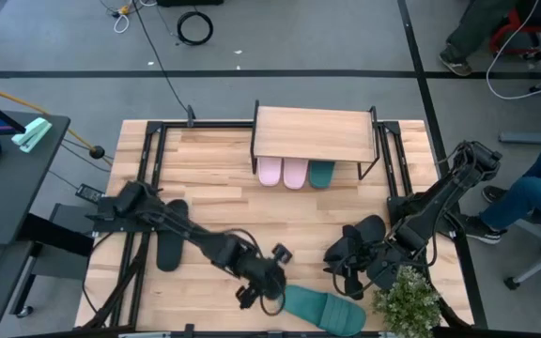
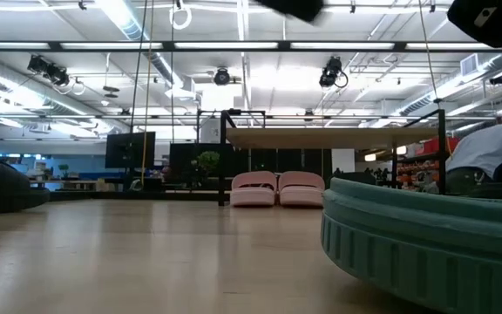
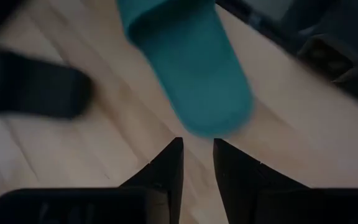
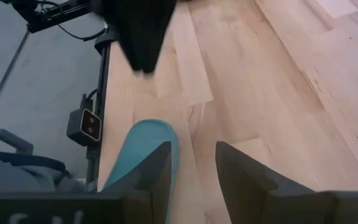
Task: Pick and place slides into the shelf
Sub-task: Put the dark green slide under the shelf
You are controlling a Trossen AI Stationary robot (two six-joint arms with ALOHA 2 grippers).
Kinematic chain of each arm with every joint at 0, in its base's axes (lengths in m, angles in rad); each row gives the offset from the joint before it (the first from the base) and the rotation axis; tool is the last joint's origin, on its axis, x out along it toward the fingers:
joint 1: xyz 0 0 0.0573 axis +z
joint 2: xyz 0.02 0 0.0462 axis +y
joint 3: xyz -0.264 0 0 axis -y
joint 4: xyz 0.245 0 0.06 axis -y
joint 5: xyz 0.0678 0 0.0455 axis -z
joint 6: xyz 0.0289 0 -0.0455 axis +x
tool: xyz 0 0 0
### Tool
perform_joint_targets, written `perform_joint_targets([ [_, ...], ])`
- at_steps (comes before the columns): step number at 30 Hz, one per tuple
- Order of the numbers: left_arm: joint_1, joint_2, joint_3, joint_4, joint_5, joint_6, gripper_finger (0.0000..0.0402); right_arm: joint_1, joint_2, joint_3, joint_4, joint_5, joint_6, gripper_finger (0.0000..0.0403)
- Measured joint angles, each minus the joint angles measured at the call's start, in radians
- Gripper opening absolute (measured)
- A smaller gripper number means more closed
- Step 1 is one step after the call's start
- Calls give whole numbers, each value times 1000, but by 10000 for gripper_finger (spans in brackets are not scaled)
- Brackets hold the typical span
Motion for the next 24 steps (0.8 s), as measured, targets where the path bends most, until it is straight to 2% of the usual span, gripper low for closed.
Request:
perform_joint_targets([
  [4, -36, 75, 0, 135, -215, 164, 85, 0, 0, 0, 1, 0, -9, 131],
  [7, -45, 125, 1, 247, -272, 244, 76, 0, 0, 0, 1, 0, -8, 130],
  [13, -57, 174, 1, 494, -277, 354, 65, -4, 0, 0, -2, 0, -60, 130],
  [16, -63, 176, 1, 541, -257, 389, 64, -13, 0, 0, -1, 18, -93, 130],
  [21, -67, 202, 2, 595, -181, 394, 72, -42, -1, 0, -2, 136, -147, 130],
  [24, -68, 240, 1, 633, -174, 413, 82, -70, -2, 0, -2, 163, -163, 130],
])
